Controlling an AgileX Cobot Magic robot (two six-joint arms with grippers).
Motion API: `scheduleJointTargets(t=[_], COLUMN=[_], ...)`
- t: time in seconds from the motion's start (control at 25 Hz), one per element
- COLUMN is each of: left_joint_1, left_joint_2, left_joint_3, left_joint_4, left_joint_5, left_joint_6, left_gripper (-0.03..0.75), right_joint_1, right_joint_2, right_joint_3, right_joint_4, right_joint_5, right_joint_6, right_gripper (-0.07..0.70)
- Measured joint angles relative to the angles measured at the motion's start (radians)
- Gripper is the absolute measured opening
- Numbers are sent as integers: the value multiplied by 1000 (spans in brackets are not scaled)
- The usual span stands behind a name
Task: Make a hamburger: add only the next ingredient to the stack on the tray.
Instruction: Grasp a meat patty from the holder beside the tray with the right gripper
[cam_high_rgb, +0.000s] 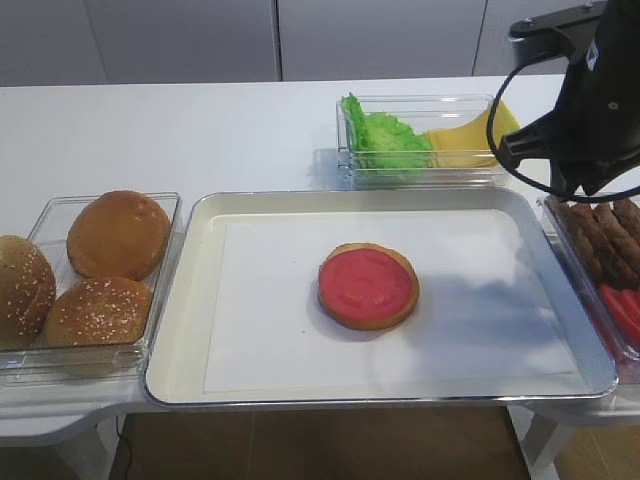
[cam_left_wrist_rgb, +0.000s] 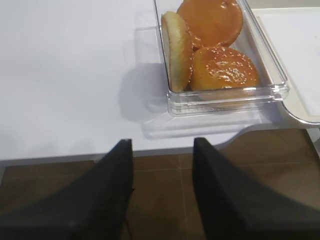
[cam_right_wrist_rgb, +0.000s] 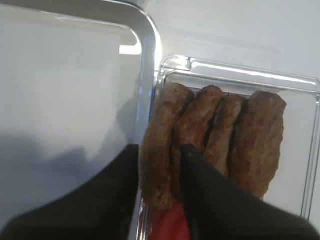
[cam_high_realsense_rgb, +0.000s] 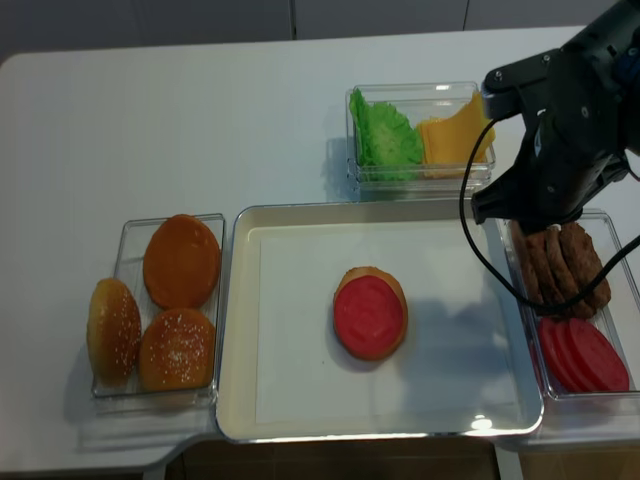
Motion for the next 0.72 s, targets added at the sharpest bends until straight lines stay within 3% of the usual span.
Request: scheduleJointTargets(t=[0.12, 0.24, 0.44, 0.72], left_joint_1=[0, 0, 0, 0], left_joint_2=[0, 0, 0, 0], left_joint_3=[0, 0, 0, 0], left_joint_4=[0, 0, 0, 0], left_joint_5=[0, 0, 0, 0], left_joint_6=[0, 0, 0, 0], left_gripper=[297, 297, 297, 297], right_joint_1=[0, 0, 0, 0], right_joint_2=[21, 42, 65, 67], right_joint_3=[0, 0, 0, 0], right_joint_4=[13, 13, 13, 5], right_joint_5=[2, 0, -14, -20], right_joint_6=[-9, -9, -9, -9], right_gripper=[334, 390, 349, 223])
